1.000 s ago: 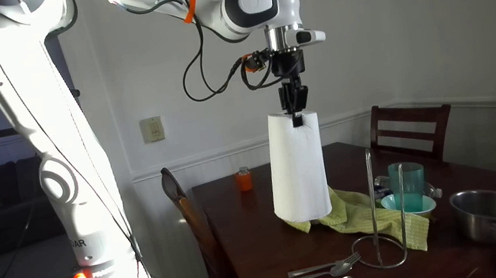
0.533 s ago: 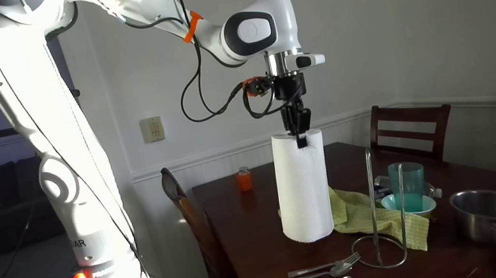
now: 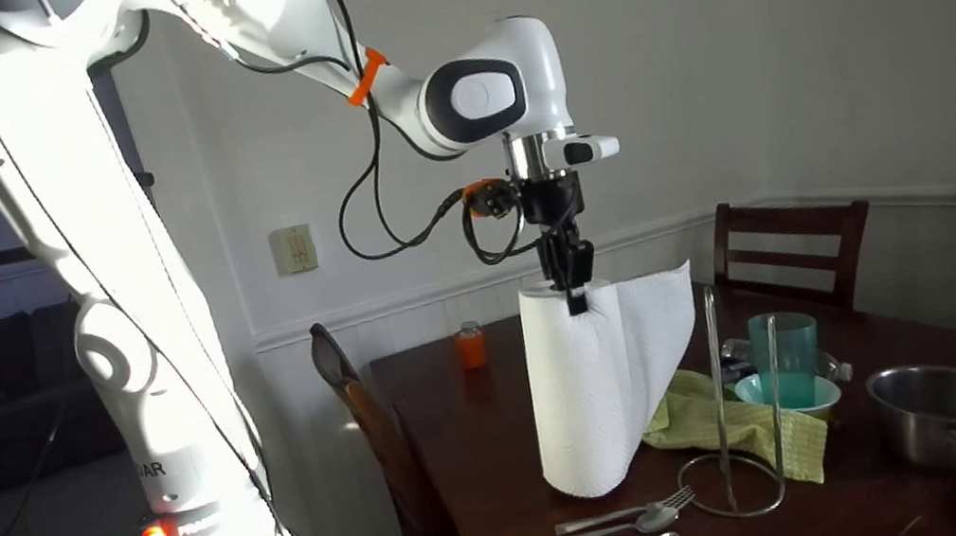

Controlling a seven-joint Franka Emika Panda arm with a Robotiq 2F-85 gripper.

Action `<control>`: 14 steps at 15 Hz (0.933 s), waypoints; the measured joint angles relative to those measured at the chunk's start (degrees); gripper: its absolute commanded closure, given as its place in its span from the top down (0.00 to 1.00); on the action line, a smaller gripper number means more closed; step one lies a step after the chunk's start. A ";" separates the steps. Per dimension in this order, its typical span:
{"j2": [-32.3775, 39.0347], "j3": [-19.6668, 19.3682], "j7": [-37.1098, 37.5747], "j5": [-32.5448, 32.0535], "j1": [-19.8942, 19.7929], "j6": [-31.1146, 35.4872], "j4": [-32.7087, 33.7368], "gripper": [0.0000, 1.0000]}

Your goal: Remove the paper towel roll from the handle

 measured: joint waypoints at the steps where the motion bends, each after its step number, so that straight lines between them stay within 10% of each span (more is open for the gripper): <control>1: -0.05 0.00 0.00 -0.57 -0.12 0.08 -0.30 0.05; 2: -0.12 0.00 0.00 -1.21 -0.22 0.12 -0.61 0.05; 3: -0.18 0.00 0.00 -1.79 -0.28 0.13 -0.82 0.44; 14: -5.90 -0.01 2.75 -2.46 -0.64 -0.24 1.79 1.00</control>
